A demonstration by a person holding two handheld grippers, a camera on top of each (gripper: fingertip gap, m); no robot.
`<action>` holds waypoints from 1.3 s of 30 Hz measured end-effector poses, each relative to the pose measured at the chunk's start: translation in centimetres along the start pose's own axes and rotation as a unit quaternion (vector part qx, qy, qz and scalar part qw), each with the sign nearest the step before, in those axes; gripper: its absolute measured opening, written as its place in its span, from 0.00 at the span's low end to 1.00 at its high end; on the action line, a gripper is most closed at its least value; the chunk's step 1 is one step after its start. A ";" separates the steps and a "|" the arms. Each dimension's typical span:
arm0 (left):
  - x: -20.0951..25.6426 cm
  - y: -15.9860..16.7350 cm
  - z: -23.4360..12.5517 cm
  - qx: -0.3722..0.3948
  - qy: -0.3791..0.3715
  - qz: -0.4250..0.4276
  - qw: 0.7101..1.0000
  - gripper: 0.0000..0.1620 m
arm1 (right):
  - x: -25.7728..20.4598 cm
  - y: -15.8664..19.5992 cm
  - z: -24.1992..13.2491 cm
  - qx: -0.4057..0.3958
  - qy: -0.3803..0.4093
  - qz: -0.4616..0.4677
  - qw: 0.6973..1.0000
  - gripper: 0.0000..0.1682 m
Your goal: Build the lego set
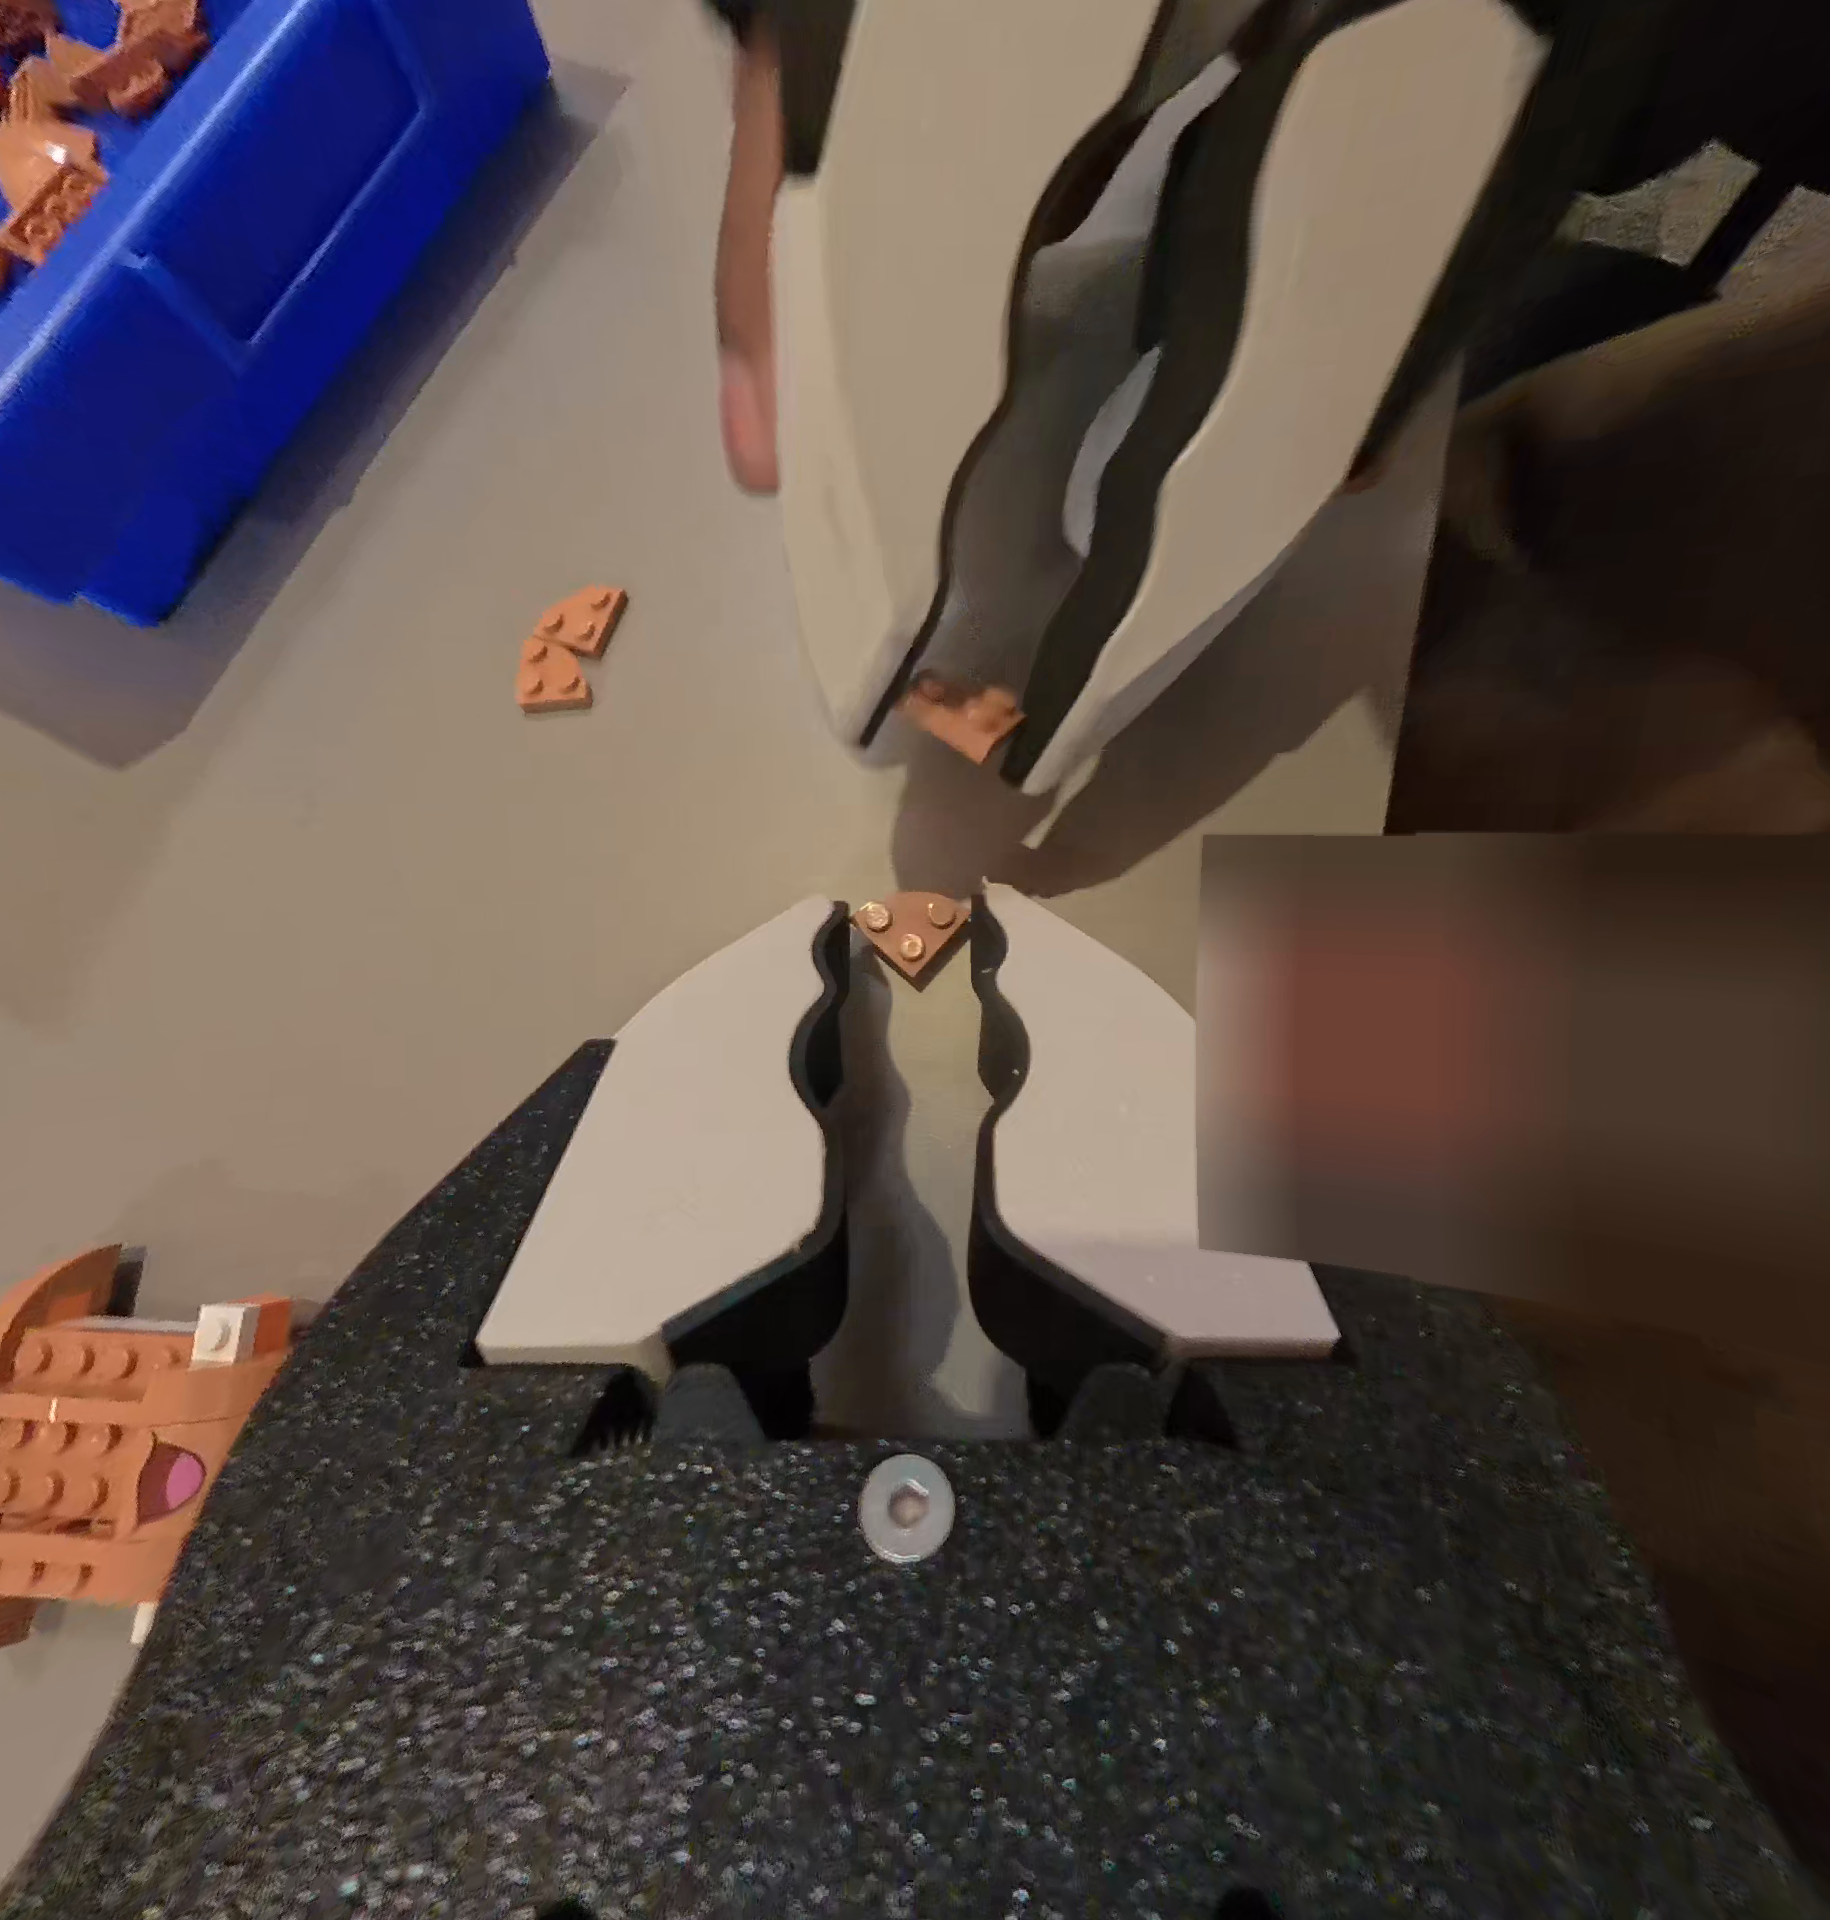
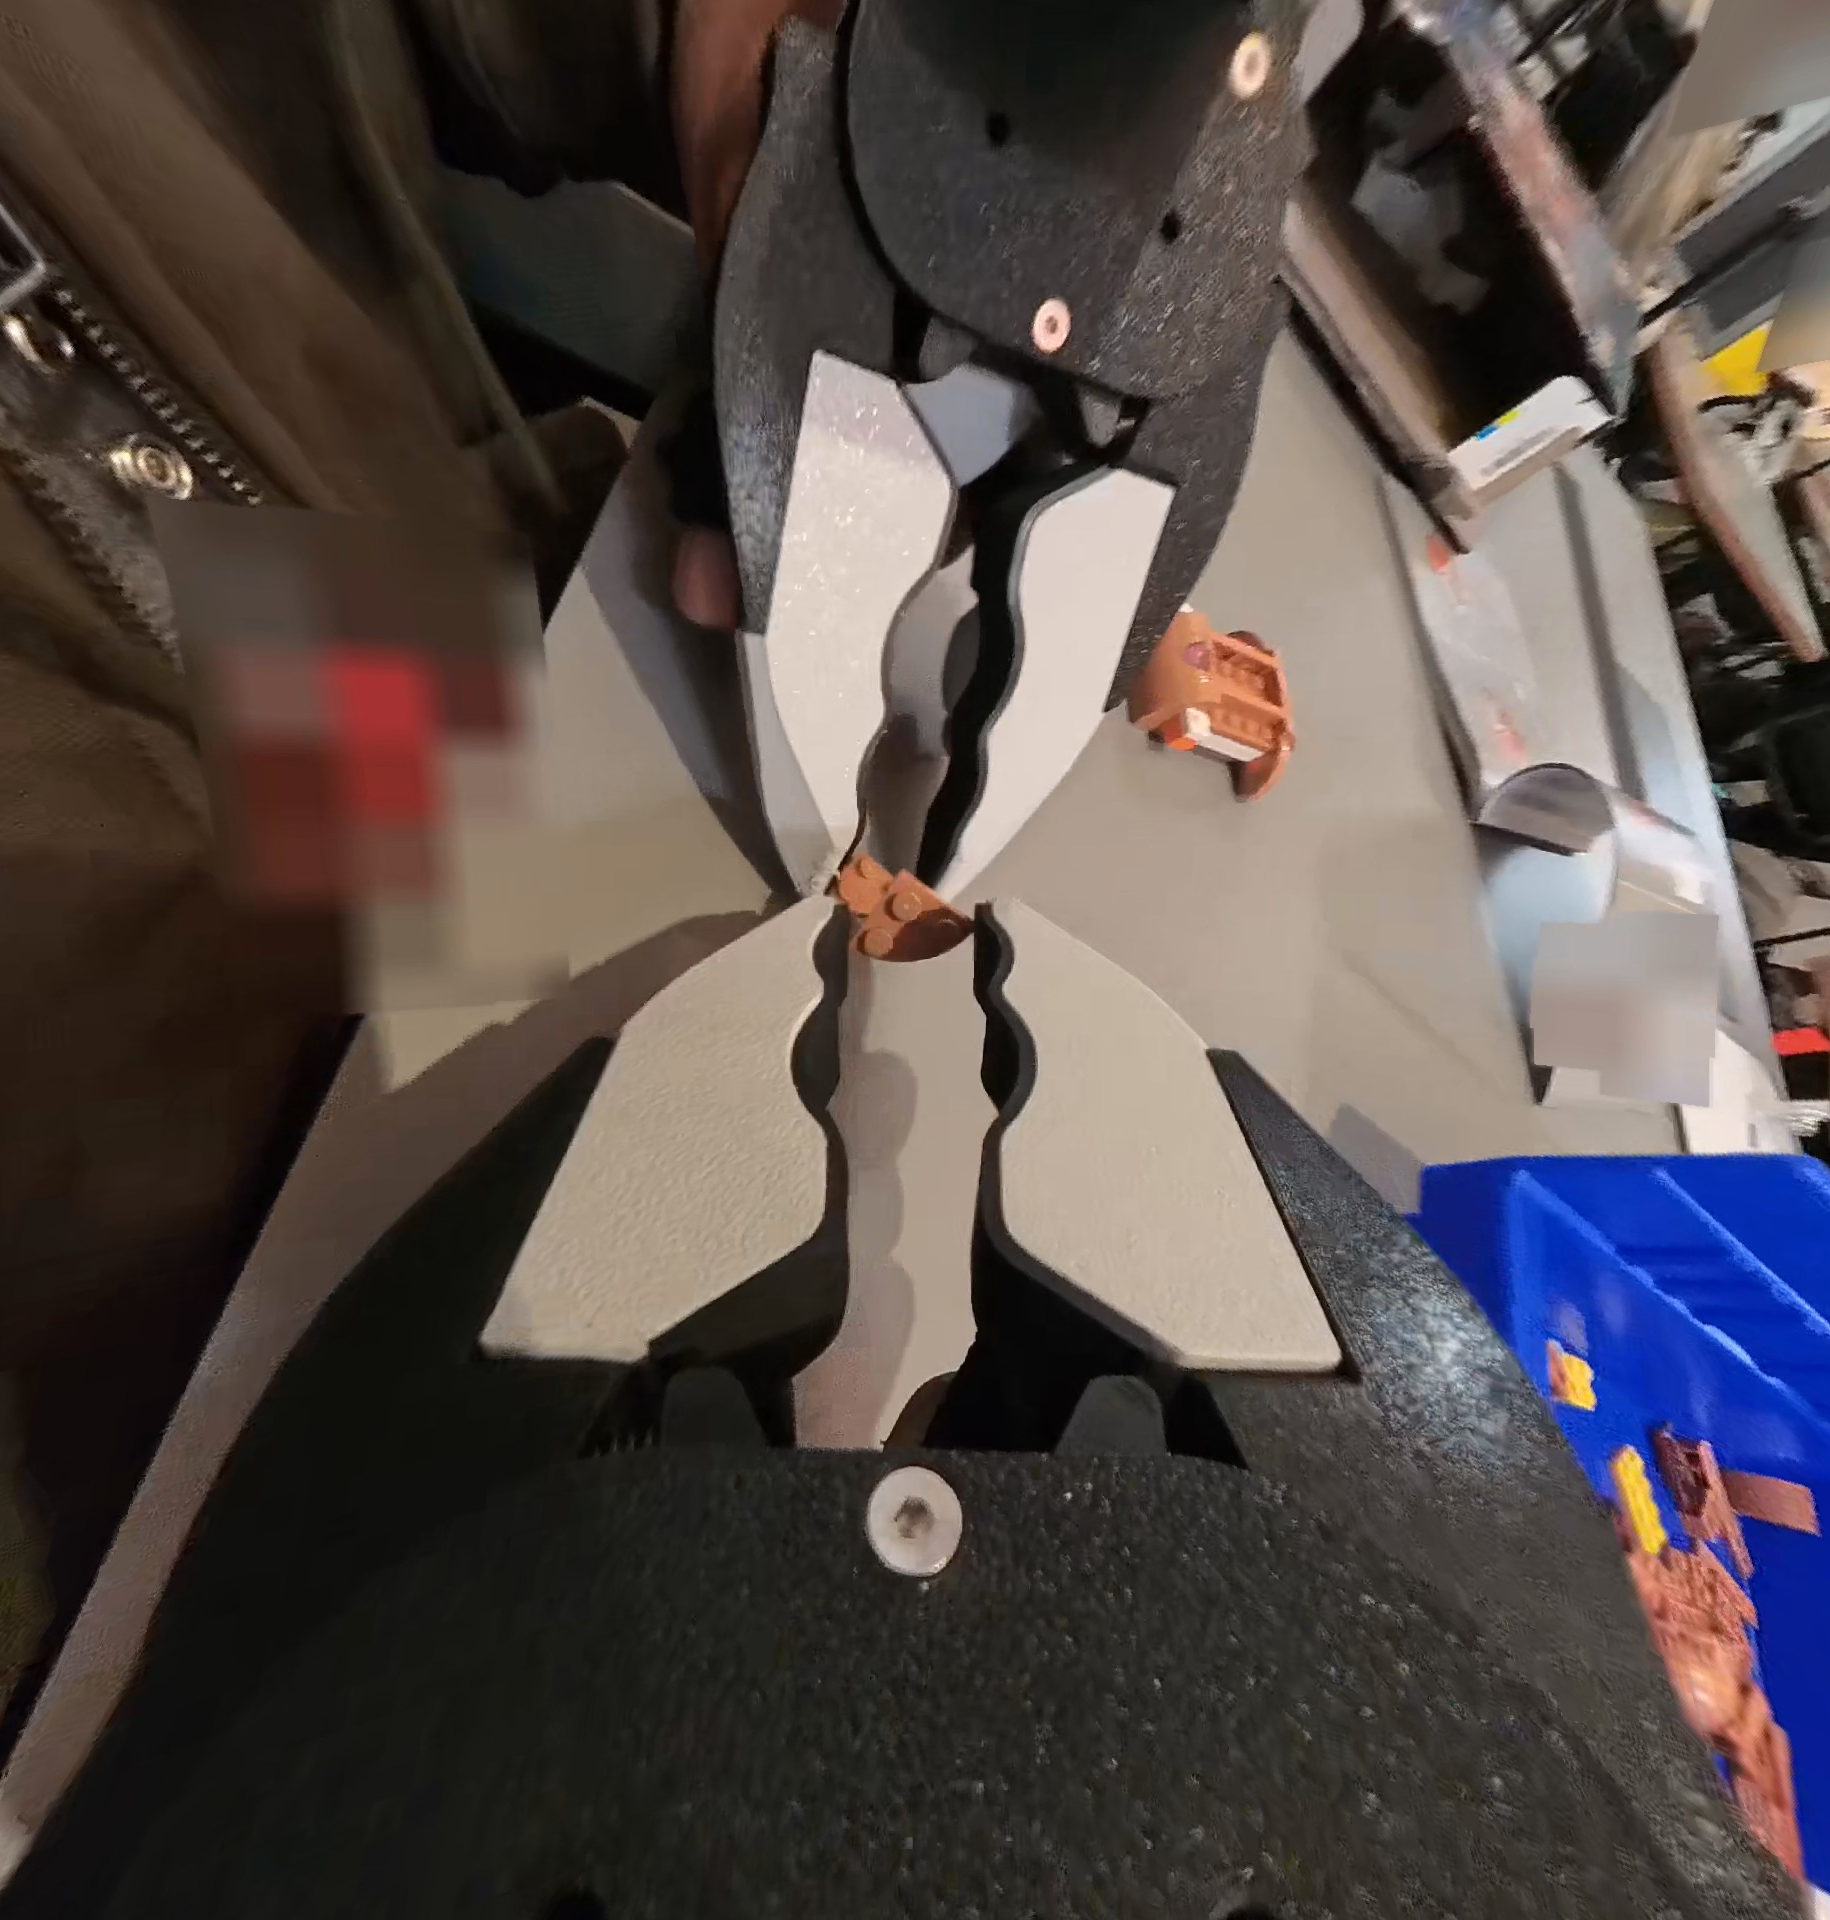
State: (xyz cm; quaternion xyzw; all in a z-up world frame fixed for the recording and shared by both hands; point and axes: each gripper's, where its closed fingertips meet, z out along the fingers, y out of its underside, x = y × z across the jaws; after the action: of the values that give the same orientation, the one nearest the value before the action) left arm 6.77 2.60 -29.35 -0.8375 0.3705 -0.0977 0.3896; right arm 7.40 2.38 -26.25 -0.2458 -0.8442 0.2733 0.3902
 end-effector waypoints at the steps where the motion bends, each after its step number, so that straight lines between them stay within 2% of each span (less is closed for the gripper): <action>1: 0.3 -0.1 0.0 0.005 0.005 0.012 1.000 0.13 | -0.2 0.1 0.2 -0.004 -0.008 -0.001 1.000 0.13; 12: 1.1 -0.1 0.1 -0.001 0.044 0.014 0.999 0.14 | -1.5 0.6 1.3 -0.021 -0.050 -0.004 0.999 0.13; 18: 1.1 -0.2 -0.1 0.005 0.045 -0.004 0.999 0.21 | -1.8 1.0 1.1 -0.035 -0.062 0.010 0.997 0.13; 25: 1.0 0.0 0.1 -0.011 0.037 -0.025 0.999 0.13 | -1.9 1.5 1.3 -0.054 -0.071 0.027 0.996 0.13; 31: 1.4 -0.1 0.3 -0.018 0.028 -0.001 0.999 0.11 | -1.9 1.5 1.0 -0.055 -0.068 0.037 0.996 0.13; 34: 1.8 -0.3 0.4 -0.012 0.033 0.008 0.999 0.10 | -1.9 1.3 1.0 -0.053 -0.072 0.038 0.995 0.13; 36: 1.8 -0.5 0.4 -0.002 0.032 0.007 0.999 0.04 | -2.0 1.3 1.1 -0.056 -0.076 0.036 0.995 0.13; 39: 1.7 -0.5 0.3 0.004 0.033 -0.003 0.999 0.04 | -2.2 1.4 1.1 -0.062 -0.081 0.037 0.994 0.13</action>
State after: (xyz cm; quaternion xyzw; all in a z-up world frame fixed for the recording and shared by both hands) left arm 8.38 1.81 -29.36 -0.8336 0.3801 -0.1277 0.3799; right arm 8.09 1.73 -28.97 -0.2773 -0.8787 0.2542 0.2939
